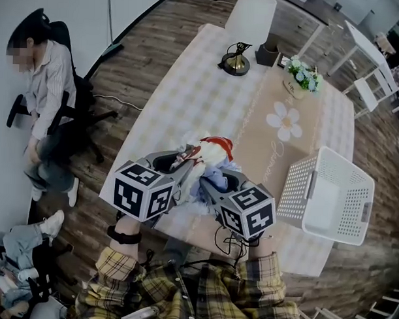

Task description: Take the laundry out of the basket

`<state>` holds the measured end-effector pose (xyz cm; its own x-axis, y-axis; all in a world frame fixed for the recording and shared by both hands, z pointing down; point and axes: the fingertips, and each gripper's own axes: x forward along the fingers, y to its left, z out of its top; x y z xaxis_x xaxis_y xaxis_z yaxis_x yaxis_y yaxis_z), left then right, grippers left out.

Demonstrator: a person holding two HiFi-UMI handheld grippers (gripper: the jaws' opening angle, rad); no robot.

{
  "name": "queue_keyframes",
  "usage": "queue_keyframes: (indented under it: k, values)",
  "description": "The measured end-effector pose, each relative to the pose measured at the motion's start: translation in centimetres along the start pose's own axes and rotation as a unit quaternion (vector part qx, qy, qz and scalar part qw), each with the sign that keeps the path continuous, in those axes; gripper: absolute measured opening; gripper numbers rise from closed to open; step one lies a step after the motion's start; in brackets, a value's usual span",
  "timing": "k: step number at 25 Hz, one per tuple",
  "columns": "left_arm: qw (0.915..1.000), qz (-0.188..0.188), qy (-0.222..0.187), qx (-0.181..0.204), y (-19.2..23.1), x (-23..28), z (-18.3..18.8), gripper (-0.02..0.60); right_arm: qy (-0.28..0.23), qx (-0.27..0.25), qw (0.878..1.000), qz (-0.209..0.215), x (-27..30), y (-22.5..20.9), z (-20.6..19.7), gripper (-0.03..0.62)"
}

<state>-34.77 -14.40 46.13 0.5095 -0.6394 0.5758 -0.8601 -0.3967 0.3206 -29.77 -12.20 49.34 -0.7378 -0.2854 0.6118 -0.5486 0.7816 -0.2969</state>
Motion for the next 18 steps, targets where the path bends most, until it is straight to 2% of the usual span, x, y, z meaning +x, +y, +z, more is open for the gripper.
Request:
queue_keyframes:
  k: [5,10,15,18]
  values:
    - [0.9997,0.013,0.014,-0.017,0.7,2.3,-4.3,0.155,0.020,0.019,0.999,-0.023,1.9,-1.4,-4.4,0.150]
    - [0.9989,0.009,0.011,-0.045,0.7,3.7,-6.8,0.158,0.024,0.050,0.997,-0.045,3.1,-3.3,-7.4,0.153]
    - [0.9995,0.021,0.005,-0.023,0.5,3.9,-7.0,0.163,0.021,0.068,0.997,-0.040,3.4,-3.6,-7.6,0.153]
    - [0.9998,0.018,0.004,-0.005,0.2,3.2,-6.2,0.193,0.005,0.084,0.996,-0.030,2.6,-3.4,-7.0,0.158]
